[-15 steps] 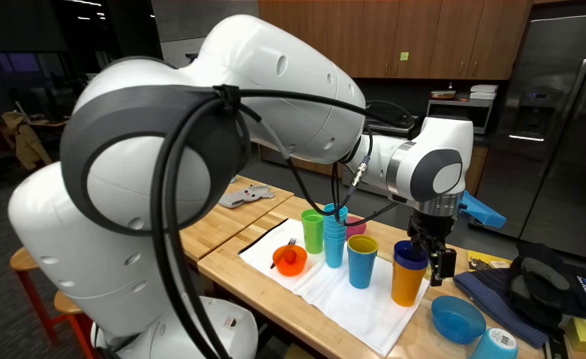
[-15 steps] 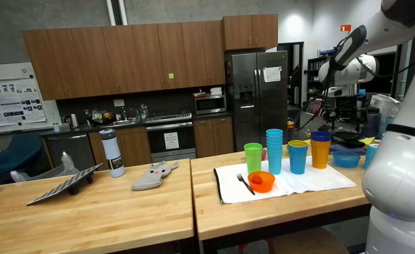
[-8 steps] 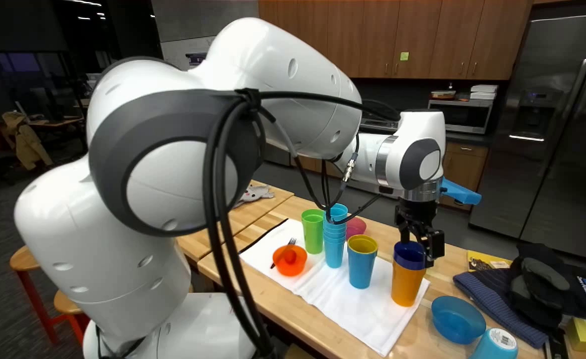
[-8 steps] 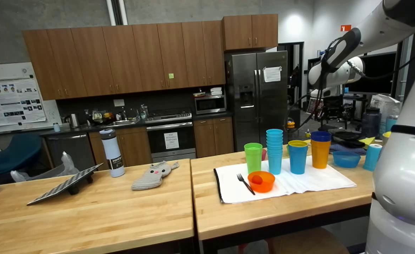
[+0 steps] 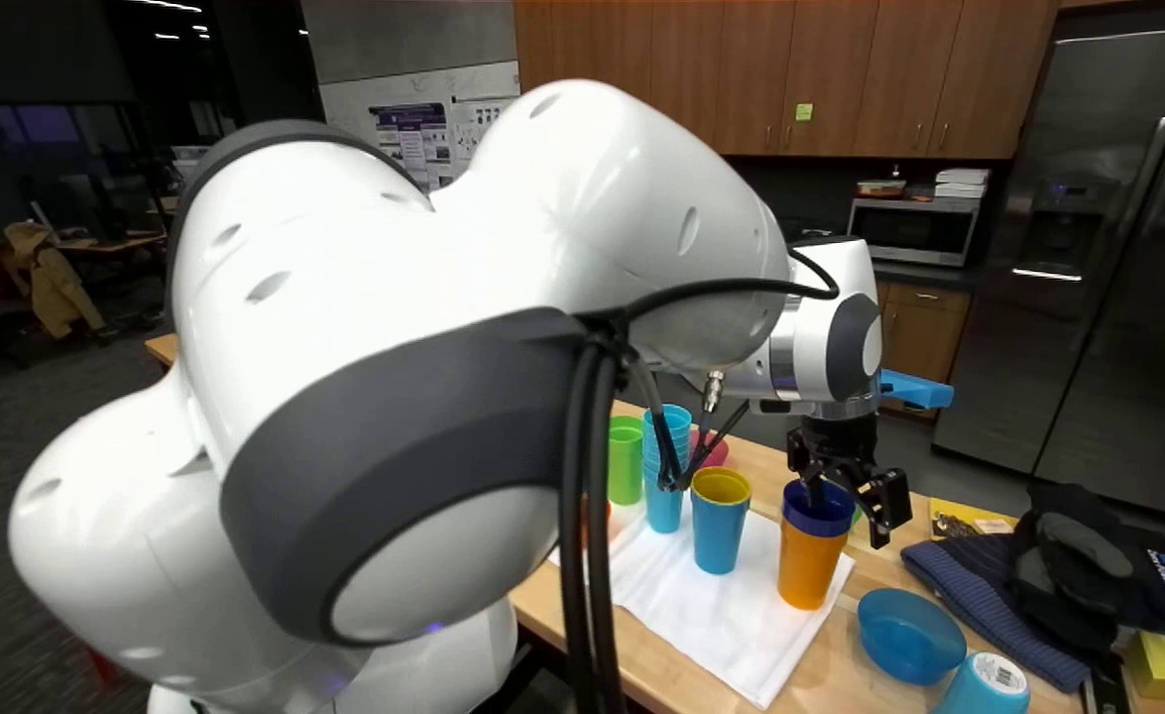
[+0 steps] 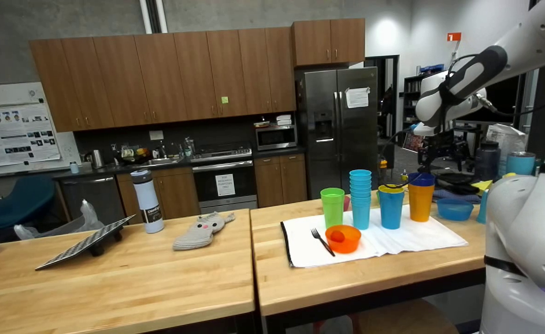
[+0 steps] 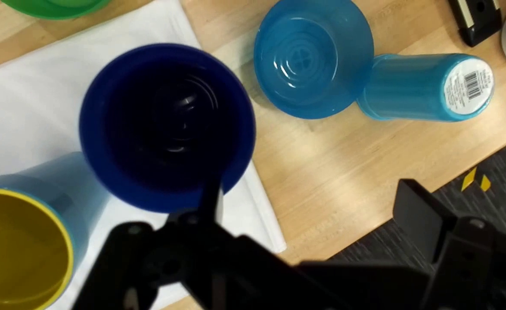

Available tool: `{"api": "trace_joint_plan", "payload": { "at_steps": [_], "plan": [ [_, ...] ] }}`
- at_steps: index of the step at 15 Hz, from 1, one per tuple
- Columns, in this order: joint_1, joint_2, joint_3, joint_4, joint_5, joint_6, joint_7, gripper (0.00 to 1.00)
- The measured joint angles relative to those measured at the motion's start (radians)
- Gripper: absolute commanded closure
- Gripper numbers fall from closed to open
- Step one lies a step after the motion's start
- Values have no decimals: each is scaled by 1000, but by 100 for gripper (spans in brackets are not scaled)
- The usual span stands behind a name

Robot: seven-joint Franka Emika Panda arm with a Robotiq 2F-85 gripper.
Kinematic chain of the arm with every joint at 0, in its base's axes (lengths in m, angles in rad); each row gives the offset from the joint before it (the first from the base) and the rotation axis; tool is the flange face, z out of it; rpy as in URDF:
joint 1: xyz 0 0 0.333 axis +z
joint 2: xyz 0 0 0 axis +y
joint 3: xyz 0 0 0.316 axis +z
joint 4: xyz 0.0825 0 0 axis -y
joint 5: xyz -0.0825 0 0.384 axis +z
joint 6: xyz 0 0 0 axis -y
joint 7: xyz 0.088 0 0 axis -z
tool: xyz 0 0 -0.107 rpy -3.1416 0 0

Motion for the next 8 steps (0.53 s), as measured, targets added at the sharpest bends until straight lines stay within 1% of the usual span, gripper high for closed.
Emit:
{"api": "trace_joint_plan", "payload": {
  "at_steps": [2, 4, 8],
  "plan": [
    [28, -45, -39, 9, -41, -4, 0, 0],
    [33, -61, -61, 26, -32, -6, 0, 0],
    [35, -64, -66, 36, -30, -9, 0, 0]
  ]
}}
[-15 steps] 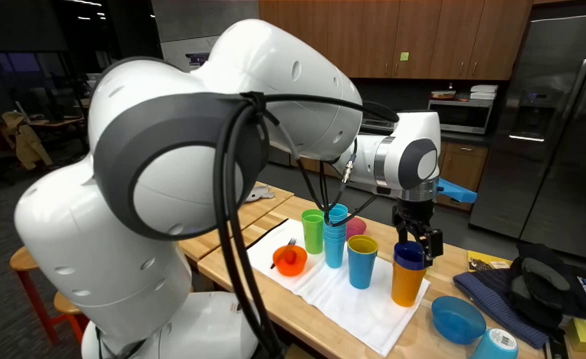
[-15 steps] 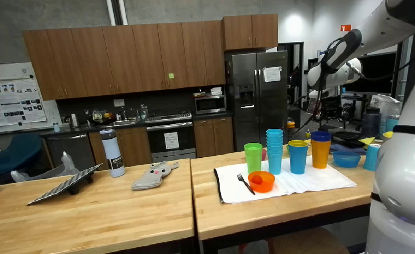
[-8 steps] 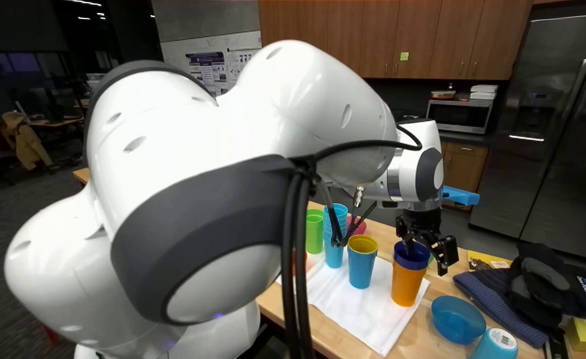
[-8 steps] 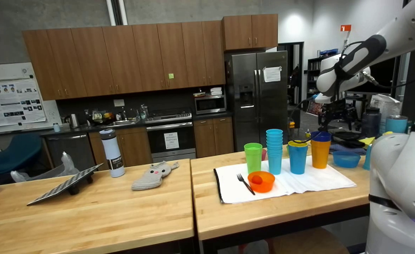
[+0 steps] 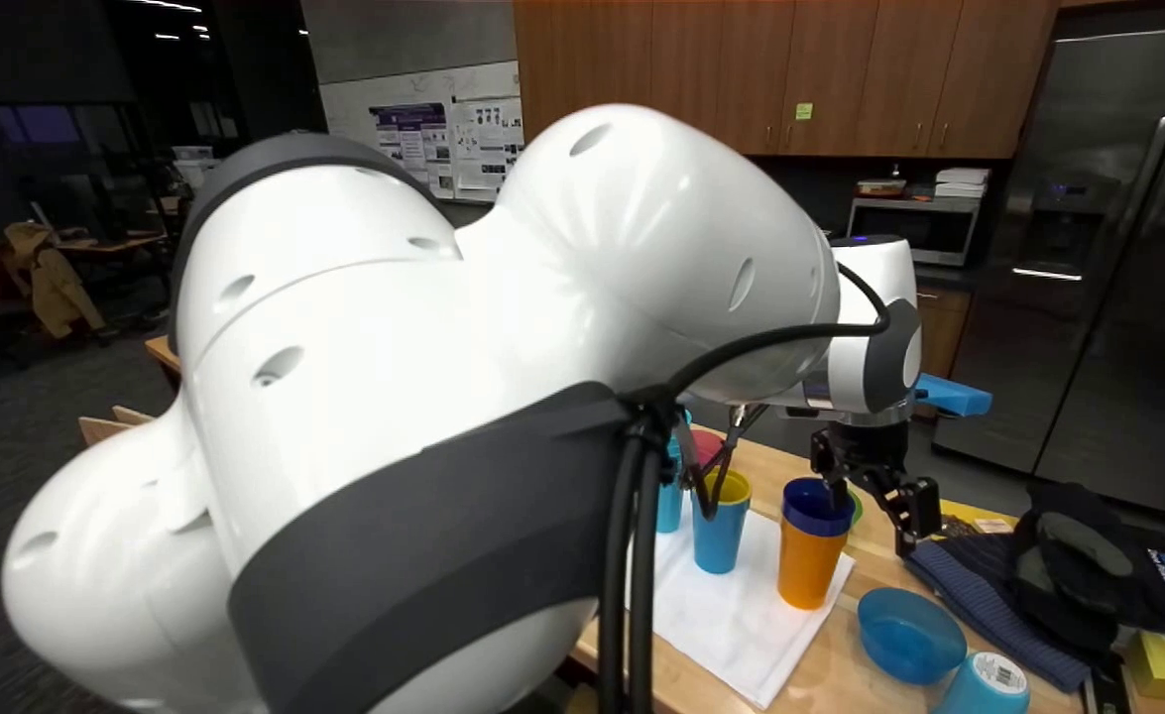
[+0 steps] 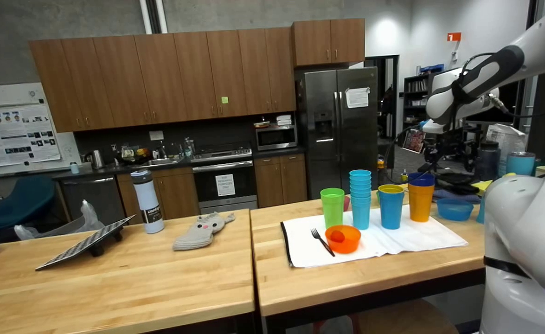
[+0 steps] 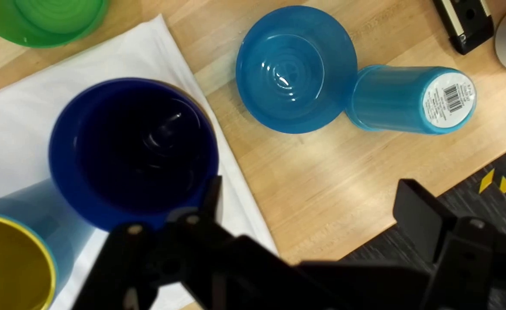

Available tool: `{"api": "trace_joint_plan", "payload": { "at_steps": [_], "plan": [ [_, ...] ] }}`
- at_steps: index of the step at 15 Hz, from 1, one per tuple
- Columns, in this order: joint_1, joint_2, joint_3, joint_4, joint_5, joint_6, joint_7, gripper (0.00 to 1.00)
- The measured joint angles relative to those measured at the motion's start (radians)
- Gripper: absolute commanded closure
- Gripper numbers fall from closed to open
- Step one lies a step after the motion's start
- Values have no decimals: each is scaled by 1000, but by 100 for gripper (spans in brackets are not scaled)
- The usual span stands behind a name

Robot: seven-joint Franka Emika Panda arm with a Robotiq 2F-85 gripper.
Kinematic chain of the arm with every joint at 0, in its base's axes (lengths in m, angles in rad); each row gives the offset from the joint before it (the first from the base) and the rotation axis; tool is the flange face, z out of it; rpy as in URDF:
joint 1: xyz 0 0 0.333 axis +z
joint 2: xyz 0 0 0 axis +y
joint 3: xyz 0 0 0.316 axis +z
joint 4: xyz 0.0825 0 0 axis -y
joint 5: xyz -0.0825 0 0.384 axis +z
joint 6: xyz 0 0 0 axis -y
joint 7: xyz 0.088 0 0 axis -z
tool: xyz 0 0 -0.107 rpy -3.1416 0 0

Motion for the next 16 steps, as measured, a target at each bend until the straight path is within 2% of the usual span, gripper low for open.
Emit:
{"api": "trace_joint_plan", "payload": {
  "at_steps": [7, 16],
  "plan": [
    [-22, -1, -12, -34, -3, 70, 5, 0],
    [-105, -15, -24, -96, 6, 179, 0, 0]
  ]
}}
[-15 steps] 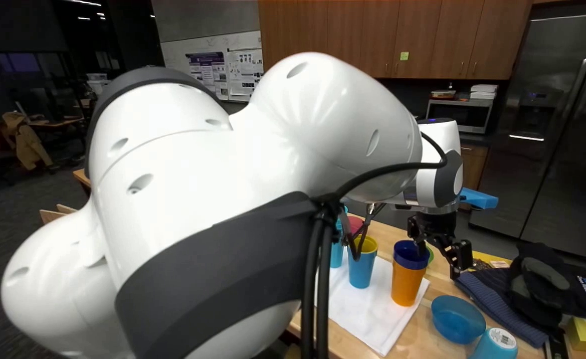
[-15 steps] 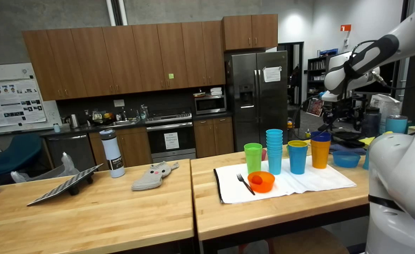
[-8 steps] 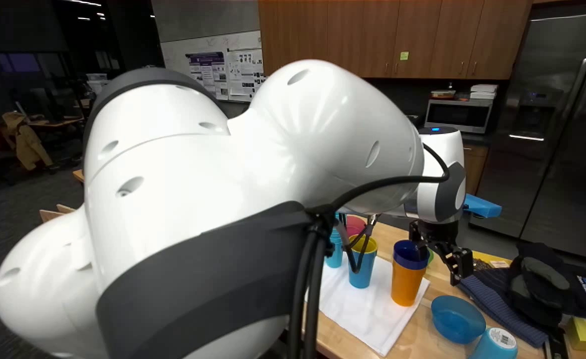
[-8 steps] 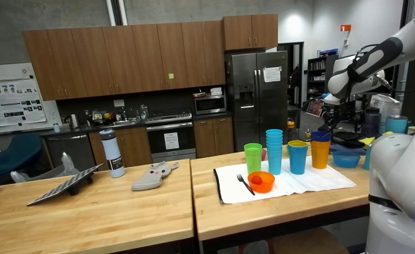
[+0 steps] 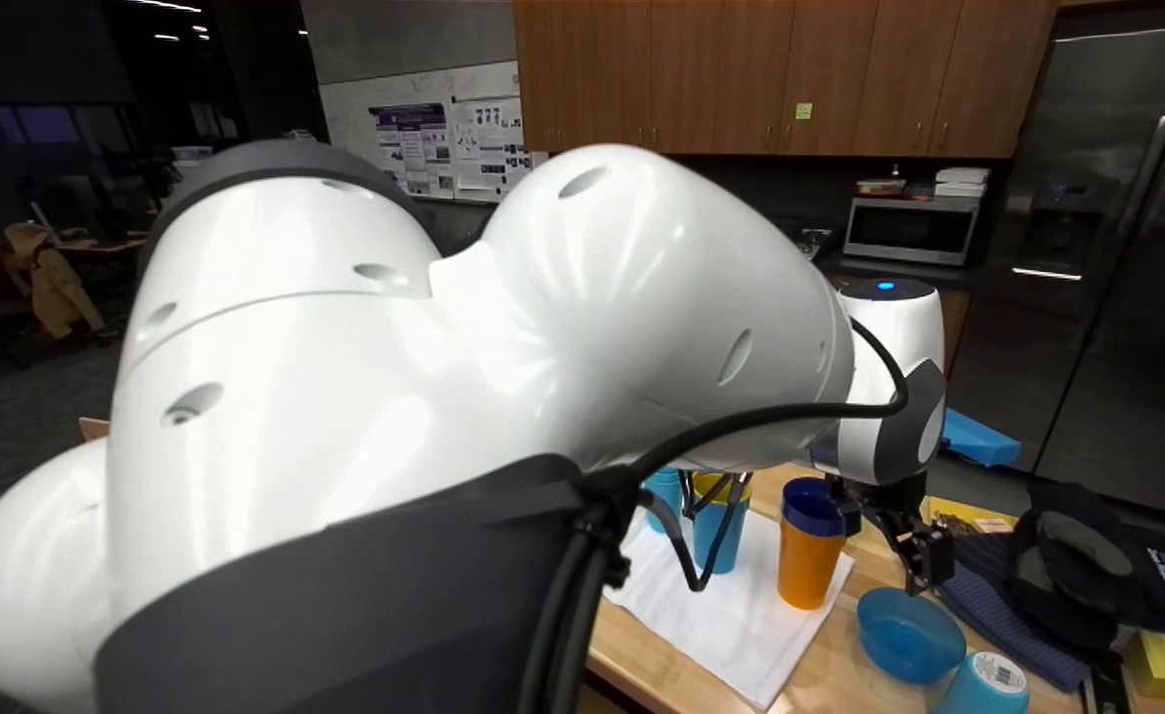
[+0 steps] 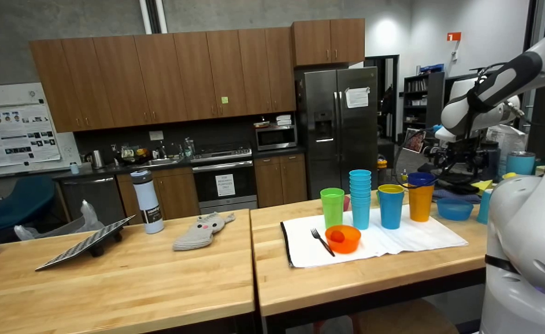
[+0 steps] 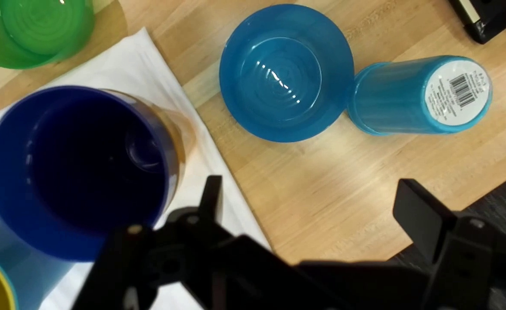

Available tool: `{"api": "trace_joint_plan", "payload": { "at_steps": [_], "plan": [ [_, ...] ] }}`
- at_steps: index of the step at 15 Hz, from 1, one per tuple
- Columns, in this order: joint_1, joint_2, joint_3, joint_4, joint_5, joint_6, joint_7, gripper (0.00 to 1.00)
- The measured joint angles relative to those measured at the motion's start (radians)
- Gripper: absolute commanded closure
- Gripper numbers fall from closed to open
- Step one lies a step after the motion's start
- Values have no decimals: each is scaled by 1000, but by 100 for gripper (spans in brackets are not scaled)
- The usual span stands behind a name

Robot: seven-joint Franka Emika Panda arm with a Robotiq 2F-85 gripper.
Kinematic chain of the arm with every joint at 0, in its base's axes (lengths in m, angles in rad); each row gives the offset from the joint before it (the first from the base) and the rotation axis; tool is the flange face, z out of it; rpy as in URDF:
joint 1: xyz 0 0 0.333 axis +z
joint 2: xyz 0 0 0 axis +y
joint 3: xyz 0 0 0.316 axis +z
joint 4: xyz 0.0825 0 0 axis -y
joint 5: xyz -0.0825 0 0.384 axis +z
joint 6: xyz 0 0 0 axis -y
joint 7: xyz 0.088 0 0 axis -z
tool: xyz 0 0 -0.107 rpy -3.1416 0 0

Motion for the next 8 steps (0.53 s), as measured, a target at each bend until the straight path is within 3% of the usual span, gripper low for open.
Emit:
{"api": "trace_joint_plan", "payload": {
  "at_steps": [8],
  "plan": [
    [-13, -32, 37, -6, 0, 34, 0, 0]
  ]
}}
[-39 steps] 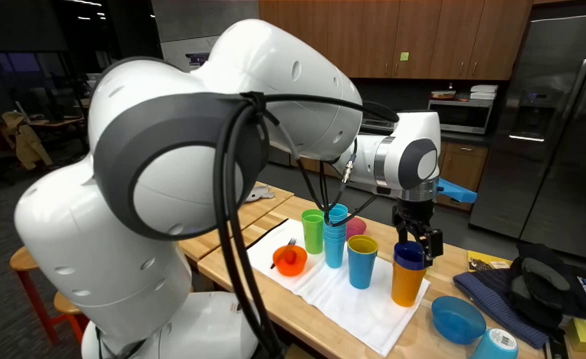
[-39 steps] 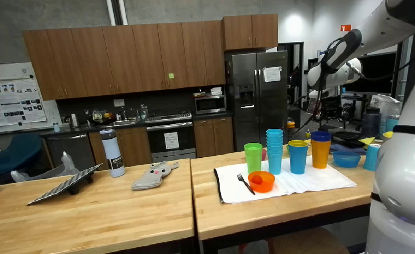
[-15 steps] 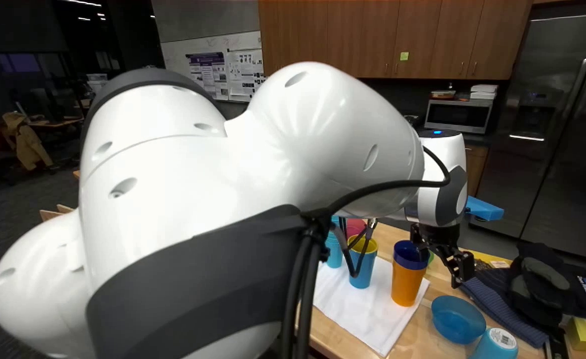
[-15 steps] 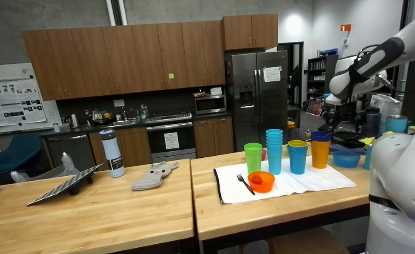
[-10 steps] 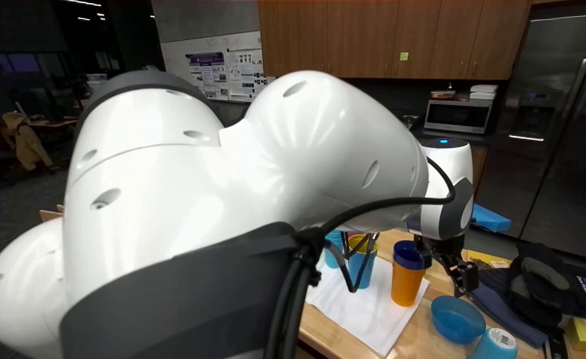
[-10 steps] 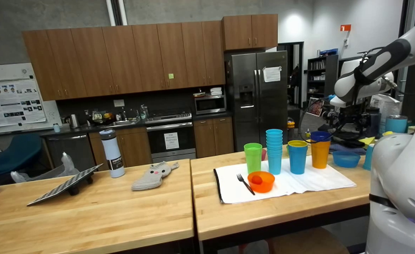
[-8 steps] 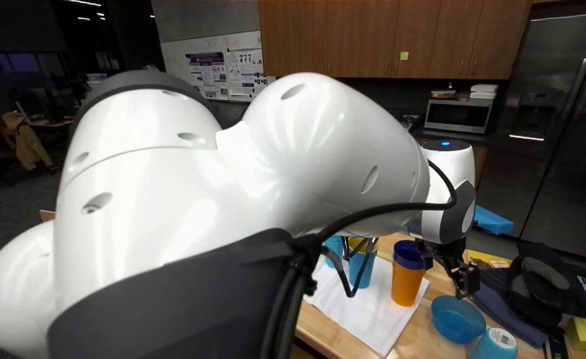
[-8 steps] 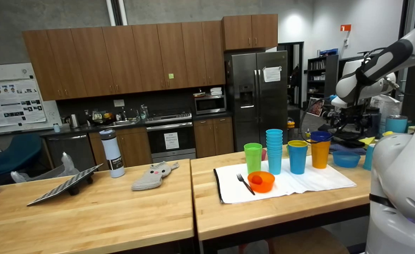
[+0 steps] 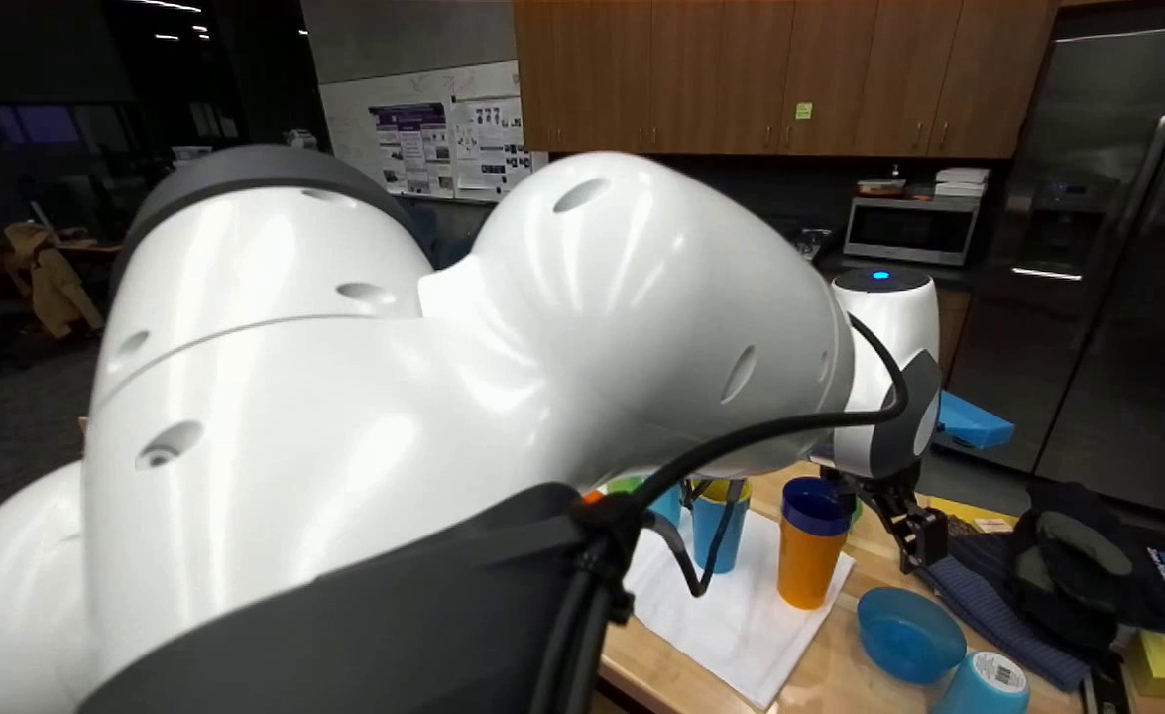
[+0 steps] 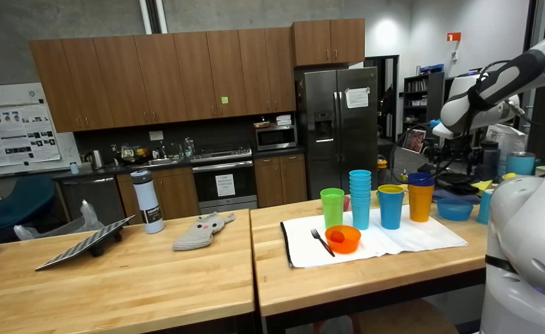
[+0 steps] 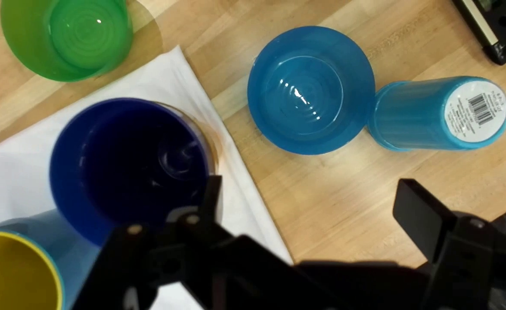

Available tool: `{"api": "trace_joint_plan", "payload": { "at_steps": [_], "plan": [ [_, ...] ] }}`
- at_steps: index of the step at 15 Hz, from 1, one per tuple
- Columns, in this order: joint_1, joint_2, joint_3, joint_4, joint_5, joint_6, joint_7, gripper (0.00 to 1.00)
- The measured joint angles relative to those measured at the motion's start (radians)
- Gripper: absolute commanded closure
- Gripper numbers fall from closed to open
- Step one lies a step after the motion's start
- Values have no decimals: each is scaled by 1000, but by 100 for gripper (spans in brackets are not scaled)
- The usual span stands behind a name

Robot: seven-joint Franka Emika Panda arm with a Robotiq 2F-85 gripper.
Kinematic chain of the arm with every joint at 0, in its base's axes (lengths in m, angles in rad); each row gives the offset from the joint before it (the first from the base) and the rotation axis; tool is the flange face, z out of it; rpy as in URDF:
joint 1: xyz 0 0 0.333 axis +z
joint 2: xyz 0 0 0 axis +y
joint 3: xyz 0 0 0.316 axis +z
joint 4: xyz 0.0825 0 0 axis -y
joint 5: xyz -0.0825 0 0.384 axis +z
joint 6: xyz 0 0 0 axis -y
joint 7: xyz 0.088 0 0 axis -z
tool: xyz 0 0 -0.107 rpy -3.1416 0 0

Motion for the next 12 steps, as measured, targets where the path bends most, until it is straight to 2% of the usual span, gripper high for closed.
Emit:
{"api": "trace_joint_plan", "payload": {
  "at_steps": [4, 12],
  "plan": [
    [7, -7, 28, 2, 4, 0, 0, 0],
    [66, -8, 5, 3, 18, -1, 1, 0]
  ]
}}
